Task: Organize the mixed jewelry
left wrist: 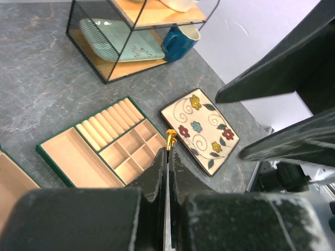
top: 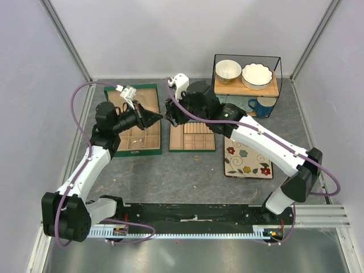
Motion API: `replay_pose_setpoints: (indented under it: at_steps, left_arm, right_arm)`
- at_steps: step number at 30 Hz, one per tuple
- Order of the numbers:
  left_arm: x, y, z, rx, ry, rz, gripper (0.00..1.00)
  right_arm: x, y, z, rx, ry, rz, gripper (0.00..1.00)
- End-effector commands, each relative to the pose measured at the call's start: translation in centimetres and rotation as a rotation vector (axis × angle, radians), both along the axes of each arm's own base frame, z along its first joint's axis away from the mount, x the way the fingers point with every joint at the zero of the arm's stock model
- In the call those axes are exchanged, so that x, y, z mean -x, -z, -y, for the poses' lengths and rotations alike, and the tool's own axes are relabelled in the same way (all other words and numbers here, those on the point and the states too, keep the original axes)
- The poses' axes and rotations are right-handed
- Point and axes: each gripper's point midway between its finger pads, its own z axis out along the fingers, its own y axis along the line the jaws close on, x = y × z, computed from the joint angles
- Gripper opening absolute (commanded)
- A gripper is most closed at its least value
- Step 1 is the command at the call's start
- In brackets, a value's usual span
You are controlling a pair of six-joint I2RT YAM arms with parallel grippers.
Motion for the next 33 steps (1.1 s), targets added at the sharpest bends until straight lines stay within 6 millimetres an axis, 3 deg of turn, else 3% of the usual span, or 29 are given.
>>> replay_pose_setpoints:
  at_steps: [1, 3, 6, 17, 33]
  left_arm:
    - [2.2, -1.7, 0.6, 0.062, 0.162, 0.07, 0.02]
    - [3.3, -2.3, 1.0, 0.085, 0.228, 0.077, 0.02]
    - [5.4, -3.0, 1.6, 0.105, 0.355, 0.084, 0.02]
    - [7.4, -4.3, 1.7, 0.132, 0.414, 0.117, 0.02]
    - [7.7, -4.4, 1.5, 0.144, 0.388, 0.126, 0.02]
  right_arm:
    - [1.6, -4.2, 1.2, -0.111, -0.075, 0.019, 0.62]
    - [2.4, -5.1, 1.7, -0.166, -0.155, -0.011, 0.7]
    - [3.7, -5.9, 1.9, -0.251, -0.268, -0.065, 0.74]
    - [7.3, -4.7, 1.2, -0.337, -0.493, -0.169, 0.72]
    - [6.4, -3.7, 0.4, -0.35, -0.486, -0.183, 0.62]
